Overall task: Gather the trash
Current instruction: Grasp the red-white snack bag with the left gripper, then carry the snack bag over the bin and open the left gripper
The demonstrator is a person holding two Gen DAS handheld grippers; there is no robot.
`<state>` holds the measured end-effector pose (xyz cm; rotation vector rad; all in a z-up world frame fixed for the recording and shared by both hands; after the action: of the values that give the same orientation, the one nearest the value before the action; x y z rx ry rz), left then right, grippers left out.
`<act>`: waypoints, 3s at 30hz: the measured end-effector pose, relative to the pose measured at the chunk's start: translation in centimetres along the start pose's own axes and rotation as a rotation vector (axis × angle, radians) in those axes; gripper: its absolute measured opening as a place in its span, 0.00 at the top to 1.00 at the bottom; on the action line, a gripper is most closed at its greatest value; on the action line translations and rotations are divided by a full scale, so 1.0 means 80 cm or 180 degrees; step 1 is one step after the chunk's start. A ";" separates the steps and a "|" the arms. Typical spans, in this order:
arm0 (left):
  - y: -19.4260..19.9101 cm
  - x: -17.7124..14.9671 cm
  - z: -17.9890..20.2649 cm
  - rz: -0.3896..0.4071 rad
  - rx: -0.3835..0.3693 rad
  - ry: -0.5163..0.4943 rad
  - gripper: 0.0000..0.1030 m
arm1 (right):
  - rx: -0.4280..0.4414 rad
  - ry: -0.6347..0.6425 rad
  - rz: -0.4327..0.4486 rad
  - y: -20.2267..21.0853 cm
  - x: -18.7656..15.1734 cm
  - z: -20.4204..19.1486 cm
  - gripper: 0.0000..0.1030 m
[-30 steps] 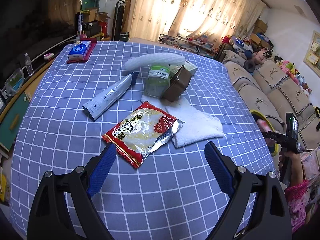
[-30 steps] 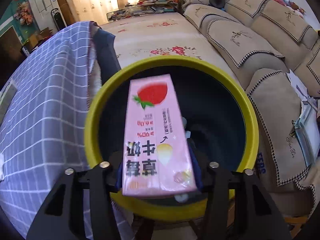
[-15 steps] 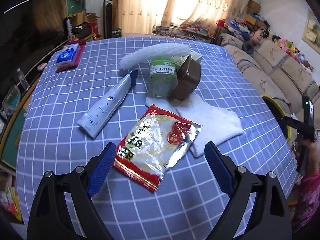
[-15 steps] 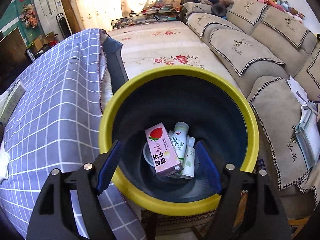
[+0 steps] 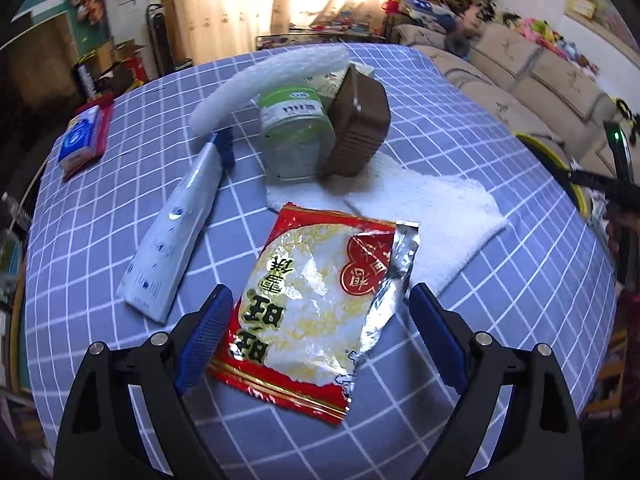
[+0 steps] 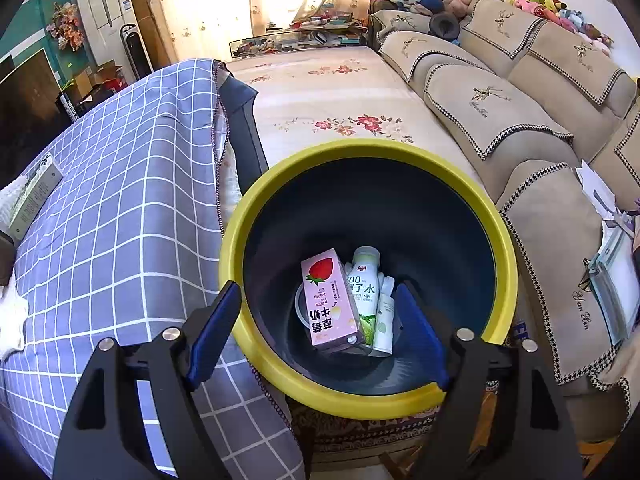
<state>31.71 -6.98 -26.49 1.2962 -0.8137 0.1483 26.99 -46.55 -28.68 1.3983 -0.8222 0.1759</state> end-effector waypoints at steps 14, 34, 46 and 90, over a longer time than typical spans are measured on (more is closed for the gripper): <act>-0.001 0.000 0.004 -0.0005 -0.0005 -0.0324 0.43 | 0.0094 0.0025 -0.0056 -0.003 -0.003 -0.011 0.27; 0.070 0.012 0.046 0.0179 -0.0151 -0.0202 0.79 | 0.0249 -0.0062 0.0079 0.018 0.001 0.004 0.27; 0.041 0.107 0.236 0.0241 -0.0912 -0.0919 0.79 | 0.0187 -0.0255 0.0370 0.067 0.005 0.075 0.27; -0.017 0.212 0.398 0.0504 -0.0855 -0.0690 0.05 | -0.0072 -0.0559 0.0492 0.118 -0.031 0.191 0.14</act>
<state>30.33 -41.45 -15.92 1.0046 -1.0837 0.0223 13.67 -57.67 -23.37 1.3421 -1.0761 0.1636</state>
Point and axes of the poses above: each gripper's, at about its wrist camera, not at the fingertips, and y roughly against the way its jaws point, z to its right, x to its top, the point moved 7 cm from there along -y, roughly the way its jaws point, and after that the axes turned 3 degrees about z, right-handed, at the moved point
